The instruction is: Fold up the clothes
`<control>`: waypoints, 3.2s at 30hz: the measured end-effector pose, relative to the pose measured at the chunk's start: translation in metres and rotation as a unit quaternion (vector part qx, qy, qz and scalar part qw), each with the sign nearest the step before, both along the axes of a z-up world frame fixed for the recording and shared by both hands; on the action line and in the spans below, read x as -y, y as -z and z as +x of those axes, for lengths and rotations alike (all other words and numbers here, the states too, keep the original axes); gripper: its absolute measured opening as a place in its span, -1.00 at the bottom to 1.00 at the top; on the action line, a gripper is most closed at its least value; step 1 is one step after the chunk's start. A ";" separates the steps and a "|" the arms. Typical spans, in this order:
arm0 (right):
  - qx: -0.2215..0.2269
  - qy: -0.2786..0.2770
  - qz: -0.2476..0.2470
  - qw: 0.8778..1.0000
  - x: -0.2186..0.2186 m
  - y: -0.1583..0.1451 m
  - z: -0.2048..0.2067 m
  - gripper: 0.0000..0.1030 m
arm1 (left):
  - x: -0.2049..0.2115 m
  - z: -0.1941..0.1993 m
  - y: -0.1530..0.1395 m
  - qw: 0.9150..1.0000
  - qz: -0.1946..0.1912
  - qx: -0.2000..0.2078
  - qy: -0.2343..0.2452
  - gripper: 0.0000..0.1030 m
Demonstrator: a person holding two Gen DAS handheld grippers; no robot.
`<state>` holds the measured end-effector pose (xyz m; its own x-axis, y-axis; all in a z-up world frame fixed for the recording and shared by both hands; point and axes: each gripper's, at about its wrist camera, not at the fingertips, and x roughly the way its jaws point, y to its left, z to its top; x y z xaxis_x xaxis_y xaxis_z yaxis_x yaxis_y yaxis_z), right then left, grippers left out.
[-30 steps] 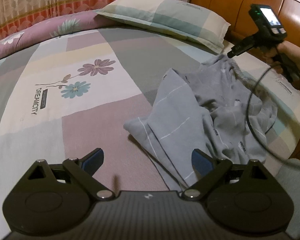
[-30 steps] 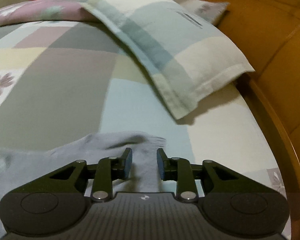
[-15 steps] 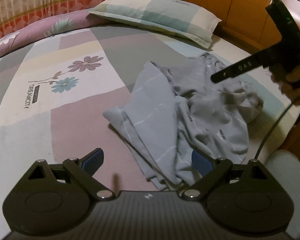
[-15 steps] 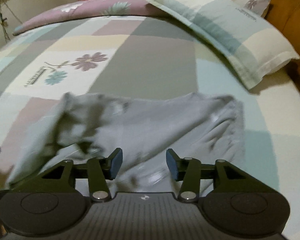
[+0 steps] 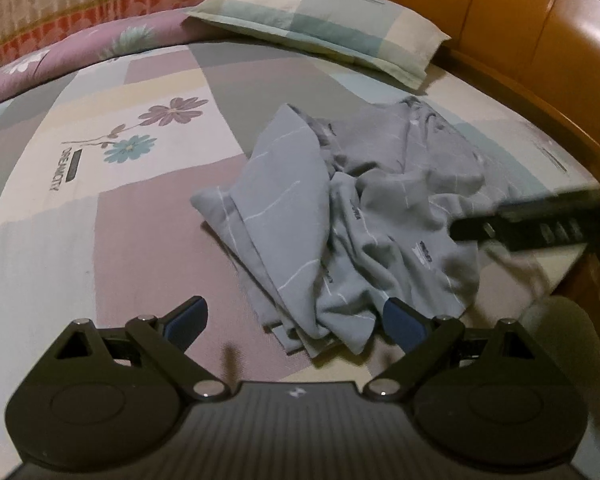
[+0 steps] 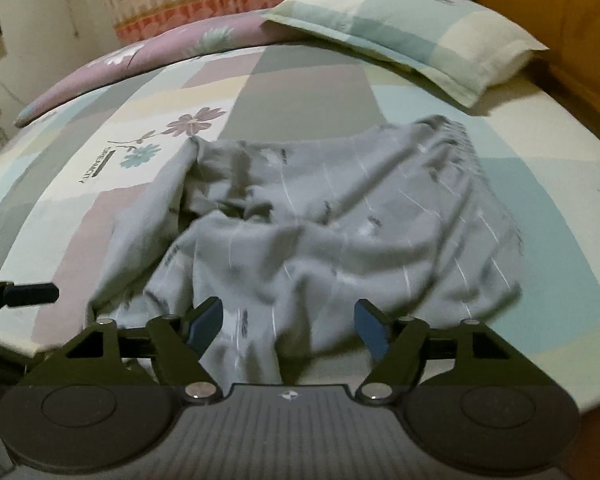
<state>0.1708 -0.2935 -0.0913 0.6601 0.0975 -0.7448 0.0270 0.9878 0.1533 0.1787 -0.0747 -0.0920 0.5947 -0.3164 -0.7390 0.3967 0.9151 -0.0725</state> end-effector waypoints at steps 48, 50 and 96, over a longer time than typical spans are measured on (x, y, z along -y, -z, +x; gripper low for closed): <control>-0.008 -0.013 0.054 0.998 -0.007 0.016 -0.002 0.67 | -0.035 0.078 0.015 0.996 -0.014 -0.051 -0.065 0.04; -0.007 -0.013 0.054 0.998 -0.006 0.016 -0.003 0.67 | -0.034 0.077 0.013 0.997 -0.017 -0.047 -0.059 -0.11; 0.024 -0.116 0.021 0.993 -0.040 0.018 0.025 0.45 | -0.063 0.225 -0.031 0.990 0.129 0.018 -0.061 -0.71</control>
<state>0.1954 -0.2538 -0.1089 0.6508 0.2820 -0.7050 -0.2087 0.9591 0.1910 0.4035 -0.0117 -0.0605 0.6440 -0.0444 -0.7637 0.2800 0.9427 0.1814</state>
